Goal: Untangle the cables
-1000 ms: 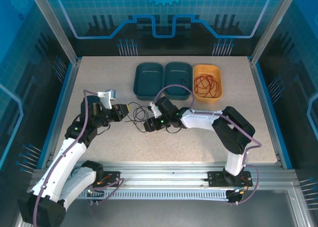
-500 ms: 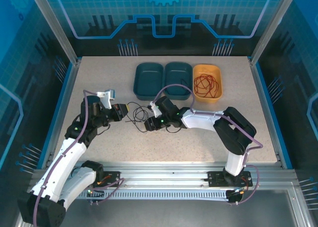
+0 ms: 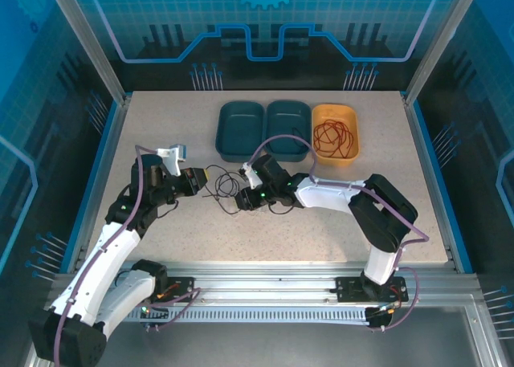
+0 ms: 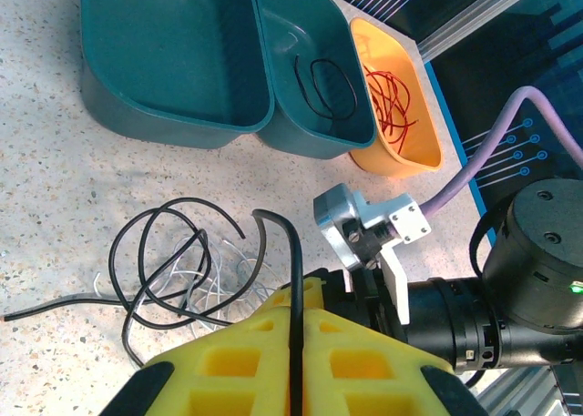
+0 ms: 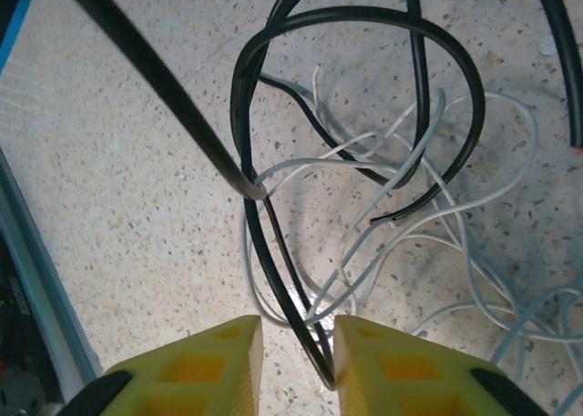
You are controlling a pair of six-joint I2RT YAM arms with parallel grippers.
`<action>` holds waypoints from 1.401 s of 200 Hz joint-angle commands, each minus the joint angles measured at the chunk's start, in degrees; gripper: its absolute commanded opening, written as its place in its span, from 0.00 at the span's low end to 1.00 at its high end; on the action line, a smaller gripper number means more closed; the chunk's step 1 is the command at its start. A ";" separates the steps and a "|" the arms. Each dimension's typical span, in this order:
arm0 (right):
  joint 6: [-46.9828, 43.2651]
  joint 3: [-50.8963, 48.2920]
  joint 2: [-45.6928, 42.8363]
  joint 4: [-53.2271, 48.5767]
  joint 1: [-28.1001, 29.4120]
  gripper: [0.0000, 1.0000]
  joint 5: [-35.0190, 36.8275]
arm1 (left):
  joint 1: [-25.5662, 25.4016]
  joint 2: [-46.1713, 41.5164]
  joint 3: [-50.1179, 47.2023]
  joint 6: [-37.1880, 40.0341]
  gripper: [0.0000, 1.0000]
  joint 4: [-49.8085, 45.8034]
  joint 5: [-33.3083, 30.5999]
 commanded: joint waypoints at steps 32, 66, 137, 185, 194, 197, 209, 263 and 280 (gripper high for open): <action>-0.79 0.82 0.41 -2.13 0.52 0.05 2.16 | 0.06 0.18 0.60 -1.41 0.10 0.21 -2.22; -0.43 0.55 -4.87 -9.36 0.45 0.00 8.88 | 0.15 1.32 0.62 -3.80 0.09 -1.97 -7.10; 1.56 -6.61 -18.11 -23.38 -2.40 0.00 17.52 | 0.37 -2.00 1.44 -4.72 0.06 -6.96 -15.31; 2.42 -9.20 -26.51 -32.15 -4.68 0.00 18.61 | 0.69 -2.32 4.24 -2.28 0.06 -13.02 -17.78; 2.65 -9.32 -27.41 -33.40 -5.06 0.00 19.10 | 0.68 -2.31 4.07 -2.48 0.06 -13.59 -17.63; 2.67 -9.37 -27.74 -33.72 -5.18 0.00 19.28 | 0.68 -2.31 3.97 -2.42 0.06 -13.67 -17.60; 2.75 -9.47 -28.77 -35.09 -5.45 0.00 20.17 | 0.76 -2.31 3.95 -1.99 0.06 -14.63 -18.09; 2.85 -13.06 -34.99 -38.91 -11.24 0.00 23.23 | 0.93 -2.92 1.33 -1.78 0.05 -14.94 -20.55; 2.85 -14.18 -37.53 -38.76 -14.08 0.00 22.76 | 1.28 -2.84 0.41 -1.78 0.04 -14.19 -22.18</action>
